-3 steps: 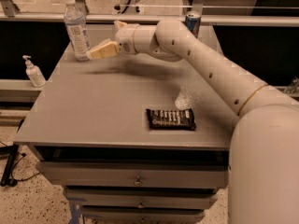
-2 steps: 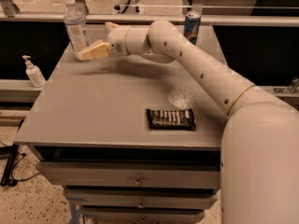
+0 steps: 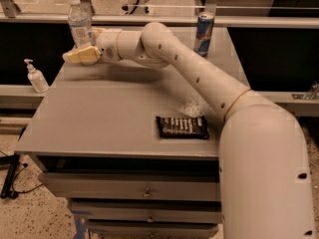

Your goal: Move blue plastic bottle near redbull can

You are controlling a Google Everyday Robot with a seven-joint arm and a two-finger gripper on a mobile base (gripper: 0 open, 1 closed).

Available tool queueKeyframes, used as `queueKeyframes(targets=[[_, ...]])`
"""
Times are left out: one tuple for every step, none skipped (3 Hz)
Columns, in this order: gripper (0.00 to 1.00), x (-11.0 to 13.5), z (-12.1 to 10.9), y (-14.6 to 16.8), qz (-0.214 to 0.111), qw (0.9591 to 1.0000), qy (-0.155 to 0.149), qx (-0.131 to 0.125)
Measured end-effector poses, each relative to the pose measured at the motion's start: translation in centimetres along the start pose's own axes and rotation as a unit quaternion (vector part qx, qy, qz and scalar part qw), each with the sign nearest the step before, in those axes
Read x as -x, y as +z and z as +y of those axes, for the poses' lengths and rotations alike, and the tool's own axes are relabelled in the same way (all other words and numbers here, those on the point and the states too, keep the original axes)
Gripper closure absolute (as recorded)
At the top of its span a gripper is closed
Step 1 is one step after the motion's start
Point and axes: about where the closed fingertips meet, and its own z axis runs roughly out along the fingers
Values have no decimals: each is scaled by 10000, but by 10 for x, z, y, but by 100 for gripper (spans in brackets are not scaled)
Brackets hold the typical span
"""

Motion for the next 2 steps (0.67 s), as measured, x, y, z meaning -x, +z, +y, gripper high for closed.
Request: queueKeyframes(targets=[[40, 2, 7, 18, -77, 9999, 81, 74], [64, 4, 6, 18, -86, 9999, 112, 1]])
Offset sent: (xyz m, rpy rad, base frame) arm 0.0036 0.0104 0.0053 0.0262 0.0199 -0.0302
